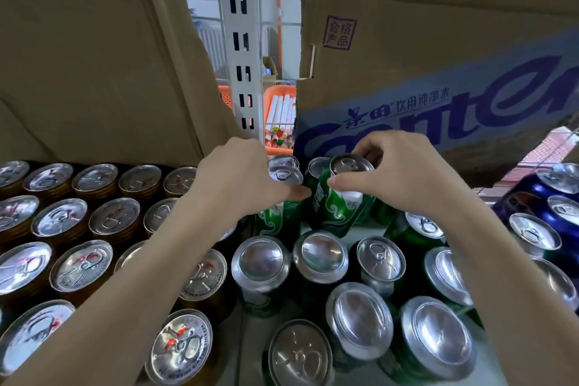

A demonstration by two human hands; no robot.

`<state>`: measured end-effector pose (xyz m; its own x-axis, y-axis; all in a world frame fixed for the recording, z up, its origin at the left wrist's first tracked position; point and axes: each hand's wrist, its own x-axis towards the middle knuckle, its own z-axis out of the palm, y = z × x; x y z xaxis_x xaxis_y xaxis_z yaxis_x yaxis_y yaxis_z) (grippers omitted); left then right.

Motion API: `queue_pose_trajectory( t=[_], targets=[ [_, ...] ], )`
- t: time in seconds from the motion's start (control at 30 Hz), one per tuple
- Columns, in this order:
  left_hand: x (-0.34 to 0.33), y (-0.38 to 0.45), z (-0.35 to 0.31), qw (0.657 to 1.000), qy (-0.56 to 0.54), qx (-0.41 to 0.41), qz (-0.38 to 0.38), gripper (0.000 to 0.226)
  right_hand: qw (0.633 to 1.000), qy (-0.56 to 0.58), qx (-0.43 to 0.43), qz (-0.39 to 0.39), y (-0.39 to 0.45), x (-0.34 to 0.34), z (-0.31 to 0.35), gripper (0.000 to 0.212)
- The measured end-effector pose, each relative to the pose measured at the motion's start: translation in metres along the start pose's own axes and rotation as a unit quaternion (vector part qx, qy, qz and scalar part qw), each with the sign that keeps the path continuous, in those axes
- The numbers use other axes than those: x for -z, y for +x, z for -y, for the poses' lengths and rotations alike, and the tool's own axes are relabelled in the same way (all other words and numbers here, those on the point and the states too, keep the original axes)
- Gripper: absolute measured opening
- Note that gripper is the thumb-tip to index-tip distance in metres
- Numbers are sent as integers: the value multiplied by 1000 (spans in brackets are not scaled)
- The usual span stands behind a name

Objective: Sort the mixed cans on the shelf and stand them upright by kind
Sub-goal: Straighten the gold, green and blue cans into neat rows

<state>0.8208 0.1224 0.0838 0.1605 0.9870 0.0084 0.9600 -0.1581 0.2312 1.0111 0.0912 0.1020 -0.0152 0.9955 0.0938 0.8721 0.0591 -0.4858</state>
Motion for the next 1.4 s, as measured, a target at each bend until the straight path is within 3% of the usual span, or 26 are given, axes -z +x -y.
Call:
queue_pose_trajectory(
  t=[0.27, 0.4, 0.5, 0.7, 0.83, 1.0, 1.13, 1.3, 1.4],
  targets=[
    [-9, 3, -1, 999, 13, -13, 39, 66, 999, -14, 17, 27, -3, -1, -9, 43],
    [-11, 8, 7, 990, -6, -85, 111, 43, 987, -32, 93, 124, 1, -1, -17, 50],
    [-15, 12, 16, 980, -31, -122, 155, 39, 975, -36, 131, 175, 7, -12, -24, 59],
    [-13, 18, 32, 970, -2, -167, 178, 58, 964, -34, 176, 197, 12, -33, -28, 60],
    [-12, 18, 32, 958, -50, -183, 215, 68, 958, -28, 182, 219, 14, -33, -28, 60],
    [-14, 19, 27, 961, -23, -197, 191, 66, 969, -39, 184, 162, 8, -37, -25, 58],
    [-17, 13, 27, 970, -27, -197, 143, 43, 983, -86, 137, 87, -1, -45, -19, 69],
    [-32, 3, 21, 989, -44, -126, 62, 41, 987, -100, 94, 87, -5, -56, -19, 43],
    [-37, -1, 16, 992, -31, -118, 30, 34, 987, -74, 103, 94, -5, -56, -20, 43]
  ],
)
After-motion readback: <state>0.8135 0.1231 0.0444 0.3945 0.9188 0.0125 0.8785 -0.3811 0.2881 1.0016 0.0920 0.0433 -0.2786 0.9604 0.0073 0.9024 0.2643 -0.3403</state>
